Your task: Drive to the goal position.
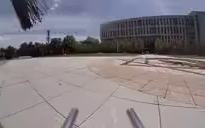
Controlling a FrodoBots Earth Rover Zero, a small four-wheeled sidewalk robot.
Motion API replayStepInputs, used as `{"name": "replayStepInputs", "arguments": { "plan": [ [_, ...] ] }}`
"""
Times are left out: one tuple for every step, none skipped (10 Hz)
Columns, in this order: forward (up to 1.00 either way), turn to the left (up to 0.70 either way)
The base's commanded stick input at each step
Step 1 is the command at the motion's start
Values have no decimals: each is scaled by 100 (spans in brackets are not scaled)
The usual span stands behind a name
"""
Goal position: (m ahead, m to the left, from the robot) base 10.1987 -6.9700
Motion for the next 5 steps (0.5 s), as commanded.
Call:
{"name": "replayStepInputs", "arguments": {
  "plan": [
    [50,0],
    [50,0],
    [50,0],
    [50,0],
    [50,0]
  ]
}}
